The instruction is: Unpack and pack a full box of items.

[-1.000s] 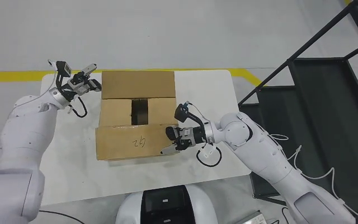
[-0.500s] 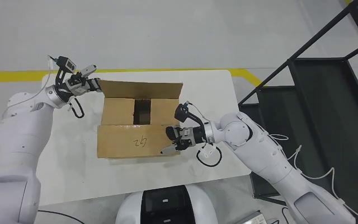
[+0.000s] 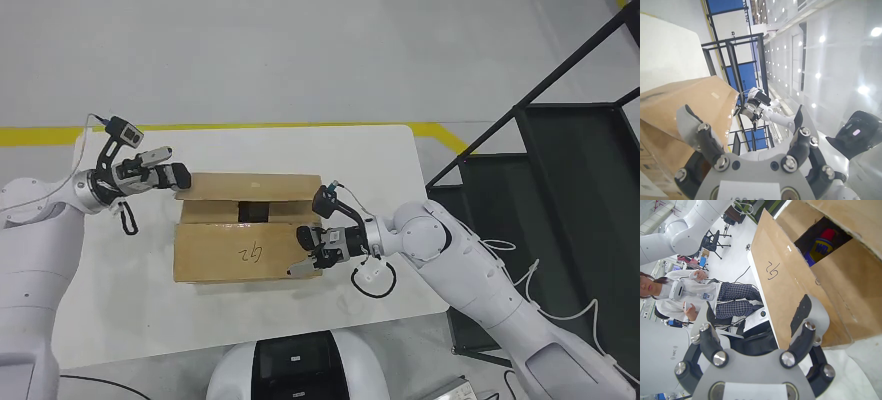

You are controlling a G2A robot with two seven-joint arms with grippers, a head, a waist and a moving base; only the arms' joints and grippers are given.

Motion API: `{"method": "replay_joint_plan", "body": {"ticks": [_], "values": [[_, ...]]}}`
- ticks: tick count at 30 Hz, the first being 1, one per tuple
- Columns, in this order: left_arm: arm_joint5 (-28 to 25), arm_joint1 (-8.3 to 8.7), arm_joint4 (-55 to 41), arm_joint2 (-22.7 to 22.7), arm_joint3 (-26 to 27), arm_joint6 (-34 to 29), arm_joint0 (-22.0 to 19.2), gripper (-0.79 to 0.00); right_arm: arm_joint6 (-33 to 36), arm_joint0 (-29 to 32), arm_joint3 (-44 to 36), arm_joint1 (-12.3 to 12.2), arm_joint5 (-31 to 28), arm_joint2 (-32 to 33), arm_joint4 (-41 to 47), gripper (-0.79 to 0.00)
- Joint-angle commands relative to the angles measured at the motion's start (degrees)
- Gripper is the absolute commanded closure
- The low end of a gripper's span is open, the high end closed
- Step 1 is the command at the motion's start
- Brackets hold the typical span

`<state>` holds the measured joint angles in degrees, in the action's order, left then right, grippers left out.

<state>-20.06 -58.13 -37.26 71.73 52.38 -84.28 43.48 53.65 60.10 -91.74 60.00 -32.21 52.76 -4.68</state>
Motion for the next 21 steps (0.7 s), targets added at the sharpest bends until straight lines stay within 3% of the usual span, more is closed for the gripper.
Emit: {"method": "replay_joint_plan", "body": {"ticks": [1,7,21], "values": [[0.86,0.39,-0.01,-0.26,1.2,-0.83,0.57,-0.785,0.0,0.0,0.0,0.0,0.0,0.0,0.0,-0.785],[2.42,1.47,1.38,-1.68,4.19,-2.4,1.74,-0.785,-0.59,0.19,-0.13,0.01,0.41,0.03,-0.36,-0.785],[1.26,3.45,4.11,-4.8,5.16,-1.23,1.65,-0.785,-5.77,1.5,-2.0,-0.04,8.78,1.19,-6.92,-0.785]]}}
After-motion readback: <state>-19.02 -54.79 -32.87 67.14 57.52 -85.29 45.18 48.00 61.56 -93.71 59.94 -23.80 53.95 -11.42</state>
